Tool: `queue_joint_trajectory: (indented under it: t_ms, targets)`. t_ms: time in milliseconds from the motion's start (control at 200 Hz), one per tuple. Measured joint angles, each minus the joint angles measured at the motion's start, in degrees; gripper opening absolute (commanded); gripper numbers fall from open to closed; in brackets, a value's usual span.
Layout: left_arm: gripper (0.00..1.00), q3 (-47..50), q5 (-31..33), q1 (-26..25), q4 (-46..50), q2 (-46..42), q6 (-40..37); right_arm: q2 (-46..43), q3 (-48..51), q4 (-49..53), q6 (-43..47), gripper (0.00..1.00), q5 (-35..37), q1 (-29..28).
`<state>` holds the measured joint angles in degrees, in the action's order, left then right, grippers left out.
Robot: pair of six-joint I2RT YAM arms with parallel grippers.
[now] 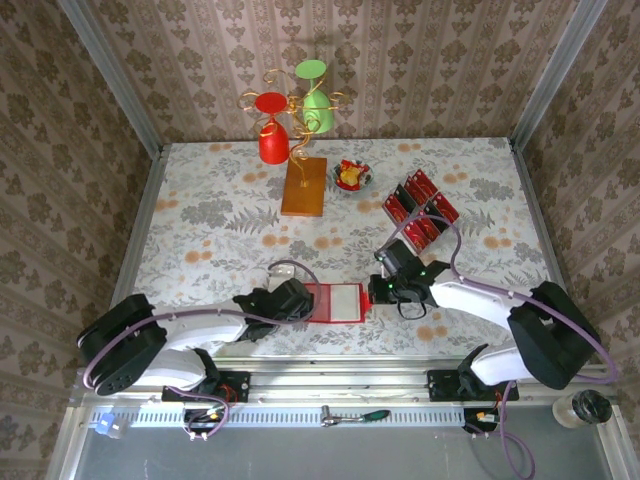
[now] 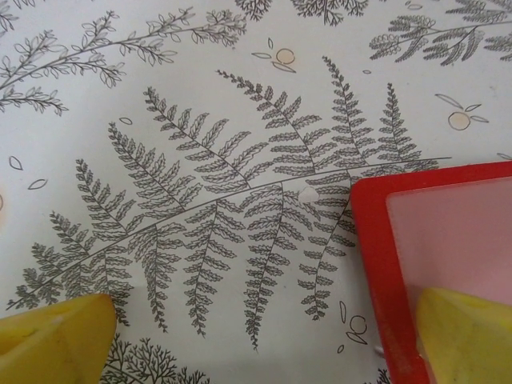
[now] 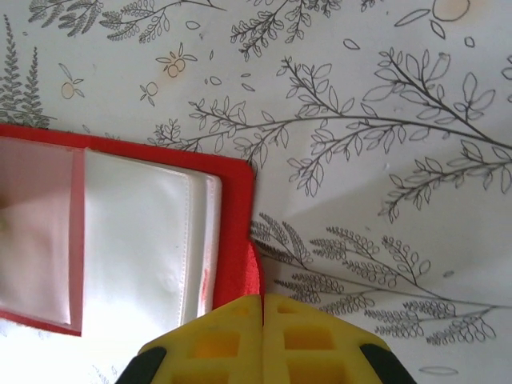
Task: Put the credit cards into the card holder
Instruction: Move the card holder to the bottom-center of the table, then pick up the credit card from the storage box.
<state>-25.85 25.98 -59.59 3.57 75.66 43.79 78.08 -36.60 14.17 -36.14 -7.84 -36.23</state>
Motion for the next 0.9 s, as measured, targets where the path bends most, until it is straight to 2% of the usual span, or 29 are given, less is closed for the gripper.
queue_joint_trajectory:
  t_ms: [85,170,320,555,900]
  targets:
    - [0.97,0.0,0.0,0.0,-0.5,1.2,0.0,-1.7,0.7,0.5,-0.2,0.29,0.0,0.3]
    - [0.97,-0.1,0.1,0.0,-0.9,2.2,0.0,-2.9,0.8,1.3,-0.3,0.39,0.1,1.0]
    - [0.97,-0.5,0.0,0.0,-1.0,2.3,-0.1,-4.2,-1.6,4.8,0.7,0.45,0.1,4.4]
    - [0.99,-0.5,0.4,0.0,0.2,-1.9,-0.1,-3.8,-16.0,11.9,5.8,0.56,3.9,11.2]
    - [1.00,-2.4,0.9,0.6,2.6,-8.6,-2.1,9.2,-31.9,20.6,14.0,0.54,12.0,17.7]
